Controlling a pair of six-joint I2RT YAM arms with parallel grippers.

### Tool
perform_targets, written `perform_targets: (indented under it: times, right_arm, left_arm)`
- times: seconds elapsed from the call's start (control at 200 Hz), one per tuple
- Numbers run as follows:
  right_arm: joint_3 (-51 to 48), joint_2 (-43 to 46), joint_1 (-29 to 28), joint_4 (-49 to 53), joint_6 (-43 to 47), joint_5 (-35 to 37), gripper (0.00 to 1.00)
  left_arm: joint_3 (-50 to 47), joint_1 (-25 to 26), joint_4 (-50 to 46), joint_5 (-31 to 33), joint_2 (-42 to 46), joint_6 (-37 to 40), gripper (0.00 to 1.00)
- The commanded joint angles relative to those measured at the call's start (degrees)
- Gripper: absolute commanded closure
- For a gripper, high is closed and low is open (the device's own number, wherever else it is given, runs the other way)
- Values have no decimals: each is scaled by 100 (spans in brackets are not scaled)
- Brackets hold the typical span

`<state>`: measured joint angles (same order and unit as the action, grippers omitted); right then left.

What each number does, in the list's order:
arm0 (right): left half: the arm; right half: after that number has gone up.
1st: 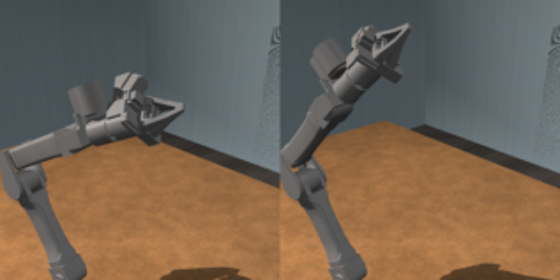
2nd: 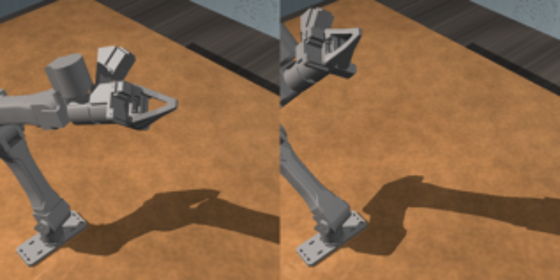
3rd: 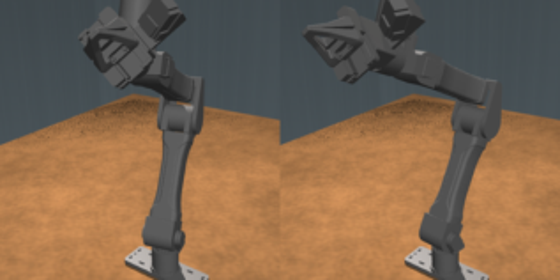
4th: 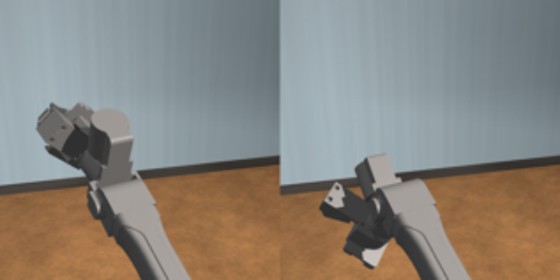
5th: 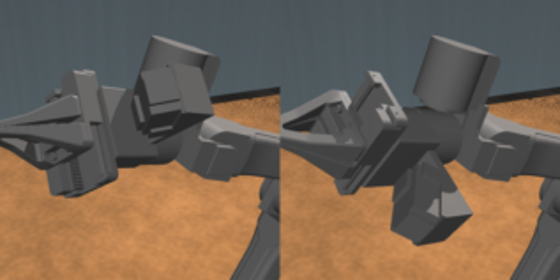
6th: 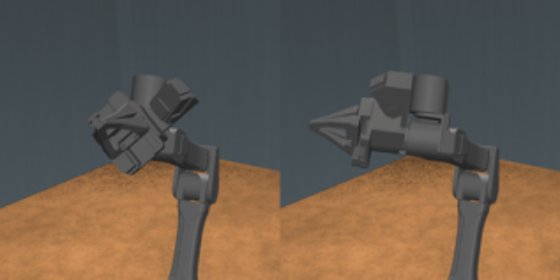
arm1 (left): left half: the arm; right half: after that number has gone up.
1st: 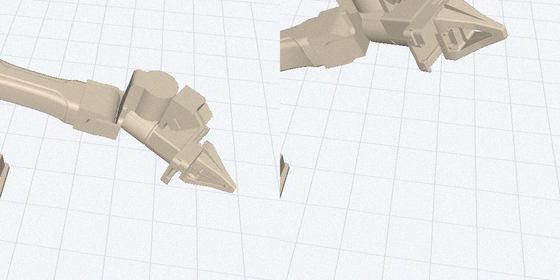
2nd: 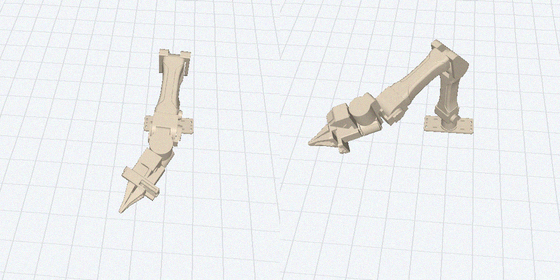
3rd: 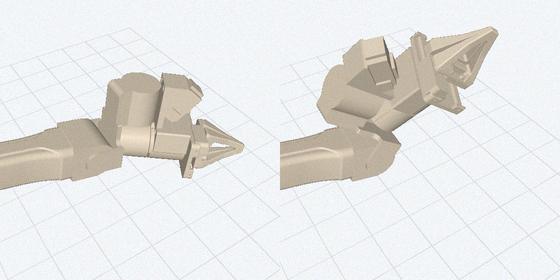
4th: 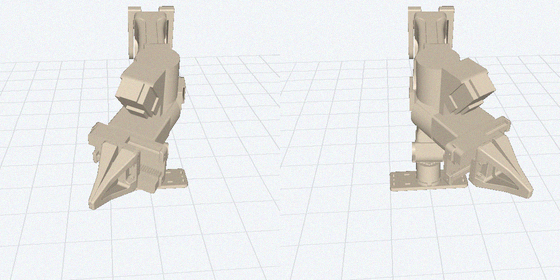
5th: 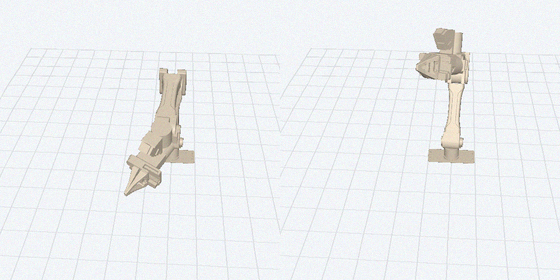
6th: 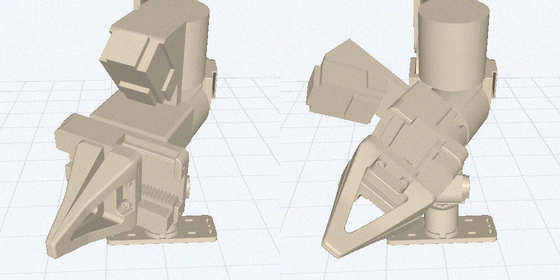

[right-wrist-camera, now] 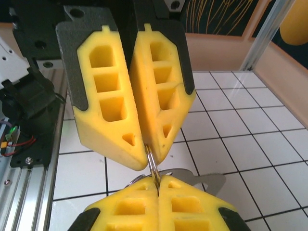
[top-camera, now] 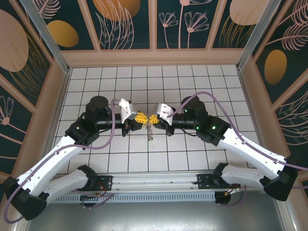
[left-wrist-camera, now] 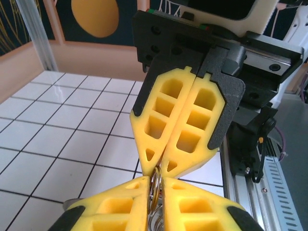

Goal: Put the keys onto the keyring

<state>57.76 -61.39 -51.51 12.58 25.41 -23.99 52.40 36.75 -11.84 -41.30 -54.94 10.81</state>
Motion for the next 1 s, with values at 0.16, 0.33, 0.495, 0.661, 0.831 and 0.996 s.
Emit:
perform_targets:
  times: [0.16, 0.33, 0.495, 0.661, 0.831, 0.996]
  right_arm:
    - [363, -140, -217, 311, 250, 382, 100]
    - [320, -102, -234, 231, 236, 325, 100]
    - [311, -131, -236, 167, 212, 246, 100]
    - [333, -194, -234, 157, 232, 210, 100]
    - [354, -217, -232, 135, 259, 210, 100]
    - [437, -277, -235, 192, 267, 267, 100]
  left_arm:
    - [581, 25, -917, 183, -239, 605, 91]
    - [617, 32, -945, 131, -357, 643, 91]
    - [545, 28, -788, -33, -386, 573, 86]
    - [443, 26, -716, -111, -377, 538, 89]
    - [367, 25, -659, -223, -387, 530, 96]
    - [367, 25, -406, -396, -438, 464, 100]
